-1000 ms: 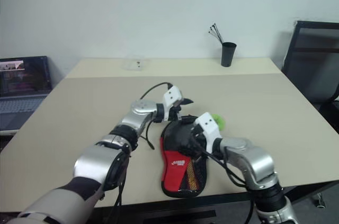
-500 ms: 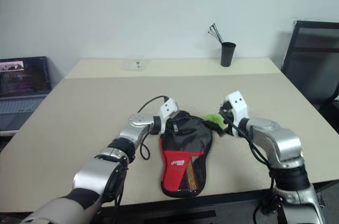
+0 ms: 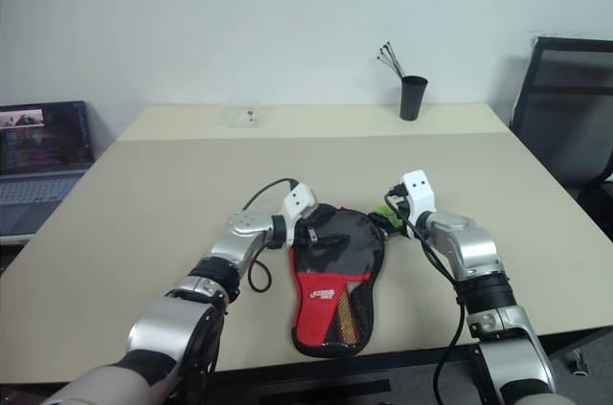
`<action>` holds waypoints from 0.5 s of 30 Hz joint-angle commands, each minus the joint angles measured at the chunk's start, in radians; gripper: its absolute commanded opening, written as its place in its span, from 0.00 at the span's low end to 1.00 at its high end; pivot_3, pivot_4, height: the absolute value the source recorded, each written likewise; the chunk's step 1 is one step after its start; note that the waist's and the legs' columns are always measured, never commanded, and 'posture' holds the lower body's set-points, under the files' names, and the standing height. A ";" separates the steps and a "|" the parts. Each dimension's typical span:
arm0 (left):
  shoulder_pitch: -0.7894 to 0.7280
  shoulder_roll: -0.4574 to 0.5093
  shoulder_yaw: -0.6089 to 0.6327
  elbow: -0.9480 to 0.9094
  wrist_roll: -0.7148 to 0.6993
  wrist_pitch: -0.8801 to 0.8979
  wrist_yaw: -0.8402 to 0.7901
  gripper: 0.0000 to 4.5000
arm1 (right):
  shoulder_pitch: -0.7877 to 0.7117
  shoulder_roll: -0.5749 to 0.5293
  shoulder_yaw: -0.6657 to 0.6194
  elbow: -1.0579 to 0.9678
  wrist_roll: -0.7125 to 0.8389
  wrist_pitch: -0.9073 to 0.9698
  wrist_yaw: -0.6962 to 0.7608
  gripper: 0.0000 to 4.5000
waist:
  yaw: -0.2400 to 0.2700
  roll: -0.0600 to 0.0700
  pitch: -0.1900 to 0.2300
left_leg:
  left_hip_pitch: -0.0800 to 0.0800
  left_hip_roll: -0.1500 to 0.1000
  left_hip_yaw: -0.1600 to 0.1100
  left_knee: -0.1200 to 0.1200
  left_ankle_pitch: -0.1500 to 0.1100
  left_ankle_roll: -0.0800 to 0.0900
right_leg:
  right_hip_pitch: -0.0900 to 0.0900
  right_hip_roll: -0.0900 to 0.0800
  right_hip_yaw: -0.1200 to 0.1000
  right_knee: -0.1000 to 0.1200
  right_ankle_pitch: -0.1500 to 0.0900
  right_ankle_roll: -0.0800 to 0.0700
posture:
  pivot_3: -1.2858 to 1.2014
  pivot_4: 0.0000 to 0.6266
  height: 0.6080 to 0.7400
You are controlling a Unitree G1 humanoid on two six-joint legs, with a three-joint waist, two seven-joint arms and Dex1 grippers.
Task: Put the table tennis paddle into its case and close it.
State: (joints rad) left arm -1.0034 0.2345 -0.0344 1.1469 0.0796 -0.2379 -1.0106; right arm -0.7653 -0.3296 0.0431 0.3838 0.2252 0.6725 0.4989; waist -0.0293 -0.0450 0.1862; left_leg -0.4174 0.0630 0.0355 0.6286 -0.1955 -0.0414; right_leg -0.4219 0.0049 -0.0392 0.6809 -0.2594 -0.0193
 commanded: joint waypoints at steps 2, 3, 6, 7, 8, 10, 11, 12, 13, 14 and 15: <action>-0.003 -0.006 -0.008 -0.038 -0.013 -0.002 0.004 0.99 | -0.037 0.008 0.009 0.062 -0.037 -0.045 -0.001 1.00 | 0.000 0.000 0.000 | 0.000 0.000 0.000 0.000 0.000 0.000 | 0.000 0.000 0.000 0.000 0.000 0.000 | 0.52 0.24 1.00; -0.003 -0.008 -0.010 -0.038 -0.012 -0.002 0.004 0.99 | -0.039 0.009 0.010 0.071 -0.041 -0.049 0.000 1.00 | 0.000 0.000 0.000 | 0.000 0.000 0.000 0.000 0.000 0.000 | 0.000 0.000 0.000 0.000 0.000 0.000 | 0.52 0.24 1.00; -0.008 -0.017 -0.025 -0.035 -0.002 -0.012 -0.005 0.99 | -0.047 0.019 -0.002 0.099 -0.052 -0.055 -0.021 1.00 | -0.001 0.000 0.000 | 0.000 0.000 0.000 0.000 0.000 0.000 | 0.000 0.000 0.000 0.000 0.000 0.000 | 0.52 0.24 1.00; -0.010 -0.020 -0.031 -0.034 -0.001 -0.014 -0.008 1.00 | -0.049 0.022 -0.008 0.105 -0.054 -0.056 -0.026 0.96 | 0.000 0.000 0.000 | 0.001 0.000 0.000 0.000 0.000 0.000 | 0.000 0.000 0.000 0.000 0.000 0.000 | 0.52 0.24 1.00; -0.012 -0.023 -0.037 -0.033 0.002 -0.018 -0.009 1.00 | -0.051 0.024 -0.012 0.109 -0.054 -0.057 -0.030 0.92 | 0.000 0.000 0.000 | 0.001 0.000 0.000 0.000 0.000 0.000 | 0.000 0.000 0.000 0.001 0.000 0.000 | 0.52 0.24 1.00; -0.015 -0.031 -0.049 -0.031 0.005 -0.025 -0.012 1.00 | -0.052 0.026 -0.017 0.111 -0.053 -0.056 -0.032 0.80 | 0.000 0.000 0.000 | 0.001 0.000 0.000 0.000 0.000 0.000 | 0.000 0.000 0.000 0.001 0.000 0.000 | 0.52 0.24 1.00; -0.017 -0.037 -0.057 -0.028 0.008 -0.029 -0.013 1.00 | -0.052 0.027 -0.018 0.111 -0.052 -0.054 -0.032 0.73 | 0.000 0.000 0.000 | 0.000 0.000 0.000 0.000 0.000 0.000 | 0.000 0.000 0.000 0.001 0.000 0.000 | 0.52 0.24 1.00; -0.019 -0.045 -0.064 -0.023 0.011 -0.032 -0.014 1.00 | -0.050 0.027 -0.018 0.109 -0.051 -0.050 -0.032 0.66 | 0.001 0.000 0.000 | 0.000 0.000 0.000 0.000 0.000 0.000 | 0.000 0.000 0.000 0.001 0.000 0.000 | 0.52 0.24 1.00; -0.020 -0.054 -0.072 -0.017 0.016 -0.035 -0.013 1.00 | -0.047 0.028 -0.018 0.103 -0.050 -0.042 -0.032 0.58 | 0.001 0.000 0.000 | 0.000 0.000 0.000 0.000 0.000 0.000 | 0.000 0.000 0.000 0.001 0.000 0.000 | 0.52 0.24 1.00; -0.020 -0.060 -0.078 -0.011 0.020 -0.037 -0.009 1.00 | -0.044 0.029 -0.018 0.098 -0.049 -0.038 -0.033 0.51 | 0.001 0.000 0.000 | 0.000 0.000 0.000 0.000 0.000 0.000 | 0.000 0.000 0.000 0.001 0.000 0.000 | 0.52 0.24 1.00; -0.019 -0.065 -0.085 -0.006 0.023 -0.039 -0.008 1.00 | -0.040 0.031 -0.021 0.092 -0.047 -0.031 -0.037 0.43 | 0.002 0.000 0.000 | 0.000 0.000 0.000 0.000 0.000 0.000 | 0.001 0.000 0.000 0.001 0.000 0.000 | 0.52 0.24 1.00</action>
State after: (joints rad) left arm -1.0067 0.1794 -0.1062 1.1444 0.0944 -0.2603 -1.0159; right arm -0.7988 -0.2888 0.0527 0.4952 0.1799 0.6346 0.4818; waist -0.0274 -0.0448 0.1861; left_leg -0.4169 0.0628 0.0354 0.6292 -0.1955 -0.0414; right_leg -0.4211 0.0046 -0.0391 0.6815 -0.2593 -0.0192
